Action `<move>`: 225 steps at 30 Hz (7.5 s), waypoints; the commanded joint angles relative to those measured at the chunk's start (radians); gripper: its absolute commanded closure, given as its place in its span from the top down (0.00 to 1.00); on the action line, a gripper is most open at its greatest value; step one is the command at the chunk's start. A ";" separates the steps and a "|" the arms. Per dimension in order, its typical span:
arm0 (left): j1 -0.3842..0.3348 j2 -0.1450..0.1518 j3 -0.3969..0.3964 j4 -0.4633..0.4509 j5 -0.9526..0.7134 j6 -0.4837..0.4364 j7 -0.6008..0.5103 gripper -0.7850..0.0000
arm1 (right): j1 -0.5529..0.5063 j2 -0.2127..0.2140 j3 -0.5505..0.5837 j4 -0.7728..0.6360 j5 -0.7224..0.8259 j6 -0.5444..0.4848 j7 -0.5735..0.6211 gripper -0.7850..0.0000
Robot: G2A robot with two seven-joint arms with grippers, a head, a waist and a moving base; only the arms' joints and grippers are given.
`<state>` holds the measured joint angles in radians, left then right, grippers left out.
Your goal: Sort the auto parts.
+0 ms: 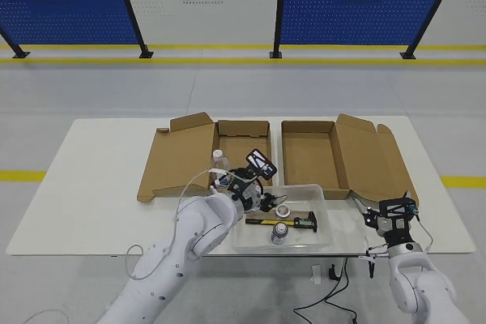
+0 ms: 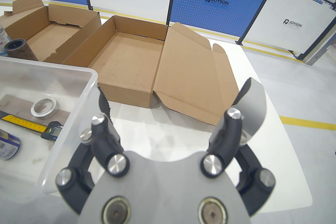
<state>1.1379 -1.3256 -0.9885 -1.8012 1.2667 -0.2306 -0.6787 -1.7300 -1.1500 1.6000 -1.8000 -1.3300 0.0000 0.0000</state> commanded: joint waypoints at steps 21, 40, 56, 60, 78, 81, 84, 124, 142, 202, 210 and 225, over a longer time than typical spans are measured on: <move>0.217 0.017 0.024 -0.081 -0.019 -0.014 0.163 1.00 | 0.000 0.000 0.000 0.000 0.000 0.000 0.000 1.00; 0.079 -0.026 0.142 0.139 -0.089 0.089 0.013 1.00 | 0.000 0.000 0.000 0.000 0.000 0.000 0.000 1.00; 0.038 -0.038 0.164 0.189 -0.098 0.085 -0.036 0.77 | 0.000 0.000 0.000 0.000 0.000 0.000 0.000 1.00; 0.033 -0.039 0.168 0.199 -0.094 0.080 -0.047 0.69 | 0.000 0.000 0.000 0.000 0.000 0.000 0.000 1.00; 0.014 -0.046 0.186 0.231 -0.051 0.072 -0.056 0.50 | 0.000 0.000 0.000 0.000 0.000 0.000 0.000 1.00; 0.014 -0.047 0.186 0.232 -0.047 0.071 -0.055 0.48 | 0.000 0.000 0.000 0.000 0.000 0.000 0.000 1.00; 0.015 -0.047 0.185 0.232 -0.044 0.070 -0.056 0.46 | 0.000 0.000 0.000 0.000 0.000 0.000 0.000 1.00; 0.118 -0.014 0.028 -0.082 -0.095 0.036 -0.051 0.00 | 0.000 0.000 0.000 0.000 0.000 0.000 0.000 1.00; -0.125 -0.054 0.038 0.158 -0.085 0.176 0.117 0.00 | 0.000 0.000 0.000 0.000 0.000 0.000 0.000 1.00; -0.062 -0.085 -0.056 0.180 0.018 0.205 0.215 1.00 | 0.000 0.000 0.000 0.000 0.000 0.000 0.000 1.00; 0.127 -0.052 -0.167 -0.081 0.129 0.203 0.261 1.00 | 0.000 0.000 0.000 0.000 0.000 0.000 0.000 1.00; 0.482 -0.005 -0.438 -0.206 0.283 0.209 0.511 1.00 | 0.000 0.000 0.000 0.000 0.000 0.000 0.000 1.00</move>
<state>1.6112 -1.3350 -1.4104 -2.0040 1.4731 0.0056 -0.1915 -1.7300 -1.1500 1.6000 -1.8000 -1.3300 0.0000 0.0000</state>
